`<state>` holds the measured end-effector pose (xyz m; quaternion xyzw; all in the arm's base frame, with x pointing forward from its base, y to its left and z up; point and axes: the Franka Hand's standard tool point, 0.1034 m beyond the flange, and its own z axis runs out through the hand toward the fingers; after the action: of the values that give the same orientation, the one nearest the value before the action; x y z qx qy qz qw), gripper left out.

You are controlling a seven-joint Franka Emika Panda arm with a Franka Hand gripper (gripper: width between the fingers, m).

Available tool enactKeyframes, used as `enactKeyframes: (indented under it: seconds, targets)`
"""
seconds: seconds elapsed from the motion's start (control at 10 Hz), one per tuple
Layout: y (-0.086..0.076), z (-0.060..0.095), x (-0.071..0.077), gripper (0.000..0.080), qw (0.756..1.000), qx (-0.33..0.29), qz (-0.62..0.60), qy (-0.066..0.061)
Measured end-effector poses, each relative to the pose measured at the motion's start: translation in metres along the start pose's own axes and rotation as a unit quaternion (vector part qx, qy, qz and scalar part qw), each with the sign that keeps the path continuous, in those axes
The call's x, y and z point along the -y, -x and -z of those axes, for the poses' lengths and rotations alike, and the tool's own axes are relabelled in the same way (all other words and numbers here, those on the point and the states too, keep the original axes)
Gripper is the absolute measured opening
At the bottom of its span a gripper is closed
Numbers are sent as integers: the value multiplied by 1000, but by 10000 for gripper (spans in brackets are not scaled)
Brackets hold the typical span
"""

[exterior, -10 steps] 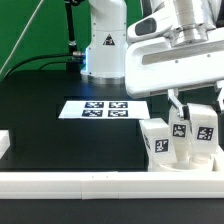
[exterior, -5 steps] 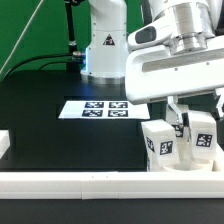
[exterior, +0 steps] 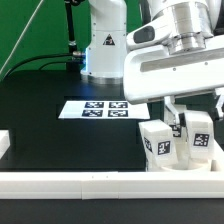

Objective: Assemble stool

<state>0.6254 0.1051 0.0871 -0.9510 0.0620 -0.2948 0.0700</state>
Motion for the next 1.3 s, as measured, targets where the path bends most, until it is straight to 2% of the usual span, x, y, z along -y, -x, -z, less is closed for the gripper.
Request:
enactKeyframes:
  seconds: [0.1, 0.2, 0.9, 1.0, 1.1, 1.3]
  targets:
    - [0, 0, 0, 584, 1000, 0, 0, 0]
    - [0, 0, 0, 634, 1000, 0, 0, 0]
    - [0, 0, -1, 648, 1000, 7, -1, 0]
    - [-9, 7, -4, 648, 999, 46, -7, 1]
    - [-23, 22, -5, 648, 998, 57, -7, 1]
    - [-19, 23, -3, 648, 998, 57, -4, 1]
